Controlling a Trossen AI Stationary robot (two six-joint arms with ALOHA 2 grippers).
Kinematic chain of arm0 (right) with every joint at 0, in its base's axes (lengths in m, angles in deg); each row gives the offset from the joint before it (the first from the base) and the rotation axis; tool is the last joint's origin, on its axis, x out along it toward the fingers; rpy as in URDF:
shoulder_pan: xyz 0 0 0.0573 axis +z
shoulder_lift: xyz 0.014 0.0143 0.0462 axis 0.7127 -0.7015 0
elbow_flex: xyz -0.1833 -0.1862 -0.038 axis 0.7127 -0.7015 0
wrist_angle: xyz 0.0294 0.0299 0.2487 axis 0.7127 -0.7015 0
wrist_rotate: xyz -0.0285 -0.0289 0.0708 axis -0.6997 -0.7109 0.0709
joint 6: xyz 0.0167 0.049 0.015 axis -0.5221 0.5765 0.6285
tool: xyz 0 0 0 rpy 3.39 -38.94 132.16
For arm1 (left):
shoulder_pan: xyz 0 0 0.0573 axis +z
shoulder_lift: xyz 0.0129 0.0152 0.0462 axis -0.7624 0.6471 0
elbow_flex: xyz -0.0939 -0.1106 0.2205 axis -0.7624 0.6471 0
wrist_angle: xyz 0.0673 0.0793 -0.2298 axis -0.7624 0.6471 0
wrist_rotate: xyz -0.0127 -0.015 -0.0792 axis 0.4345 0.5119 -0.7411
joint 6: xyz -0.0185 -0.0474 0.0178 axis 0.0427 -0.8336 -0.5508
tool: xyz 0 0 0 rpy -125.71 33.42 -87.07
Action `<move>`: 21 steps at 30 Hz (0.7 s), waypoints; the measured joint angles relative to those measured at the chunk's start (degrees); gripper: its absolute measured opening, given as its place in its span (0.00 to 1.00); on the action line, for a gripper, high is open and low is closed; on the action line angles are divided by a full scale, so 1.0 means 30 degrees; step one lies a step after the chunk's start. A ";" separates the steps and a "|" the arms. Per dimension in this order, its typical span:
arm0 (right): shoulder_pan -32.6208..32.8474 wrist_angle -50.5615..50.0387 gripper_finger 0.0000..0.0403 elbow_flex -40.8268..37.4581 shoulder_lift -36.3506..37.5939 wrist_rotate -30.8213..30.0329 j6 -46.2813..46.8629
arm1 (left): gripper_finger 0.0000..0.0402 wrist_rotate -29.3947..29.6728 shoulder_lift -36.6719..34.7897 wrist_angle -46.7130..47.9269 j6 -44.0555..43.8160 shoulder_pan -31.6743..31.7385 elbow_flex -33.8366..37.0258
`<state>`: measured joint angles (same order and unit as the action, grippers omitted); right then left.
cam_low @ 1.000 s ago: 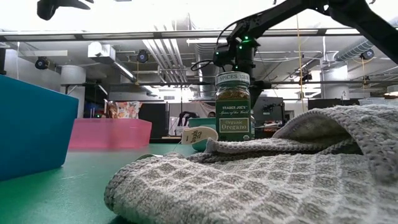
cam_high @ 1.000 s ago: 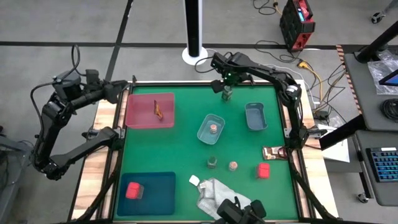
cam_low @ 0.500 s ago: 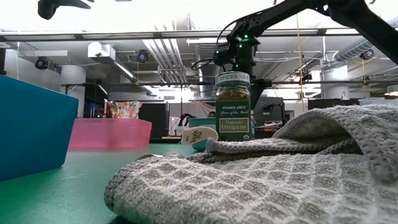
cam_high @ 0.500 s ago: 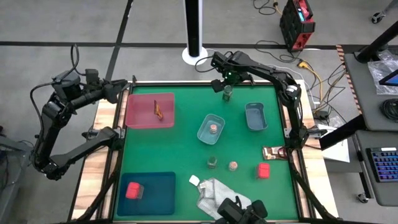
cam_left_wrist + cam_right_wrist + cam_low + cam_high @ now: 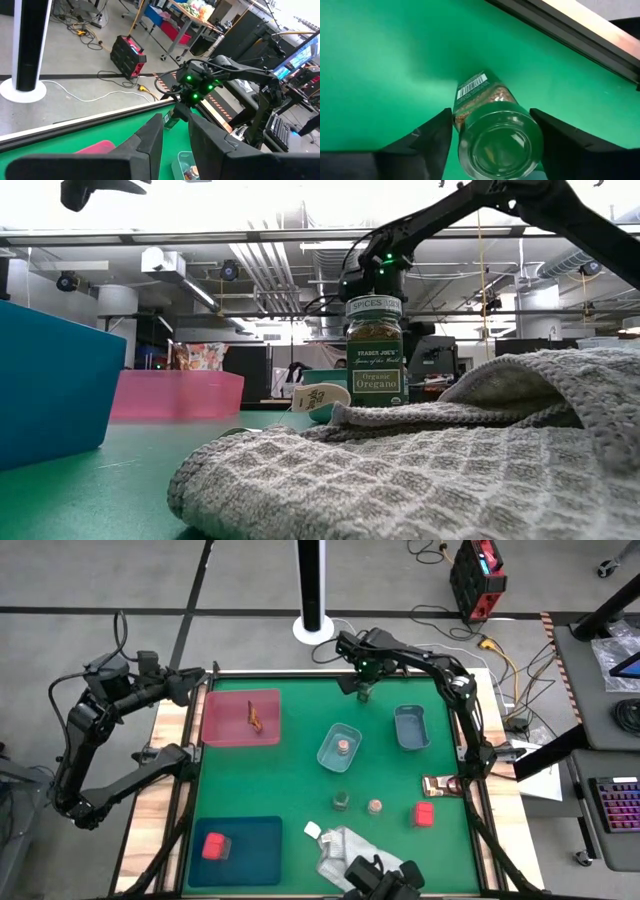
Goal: Sort spices by type
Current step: Put the top middle green seasoning bottle into the blue bin
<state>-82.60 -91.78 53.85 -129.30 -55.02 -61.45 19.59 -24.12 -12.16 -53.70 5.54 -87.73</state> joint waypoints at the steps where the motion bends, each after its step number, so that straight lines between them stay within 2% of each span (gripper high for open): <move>1: 0.0000 0.0018 0.56 0.0000 0.0015 0.0033 0.0061 | 0.19 0.0123 0.0000 -0.0001 0.0017 -0.0007 0.0000; 4: 0.0000 0.0068 0.49 0.0053 0.0087 0.0052 0.0064 | 0.19 0.0555 0.0000 0.0002 0.0206 -0.0007 0.0000; 16: -0.0016 -0.0191 0.49 0.0095 0.0183 0.0020 -0.0115 | 0.19 0.0951 0.0029 0.0009 0.0291 -0.0007 0.0000; 21: -0.0197 -0.1167 0.49 0.0223 0.1476 0.0023 0.0187 | 0.19 0.0951 0.0029 -0.0008 0.0284 -0.0007 0.0000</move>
<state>-83.19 -95.28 54.52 -124.87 -54.95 -60.88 22.44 -24.03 -12.19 -52.85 5.52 -87.73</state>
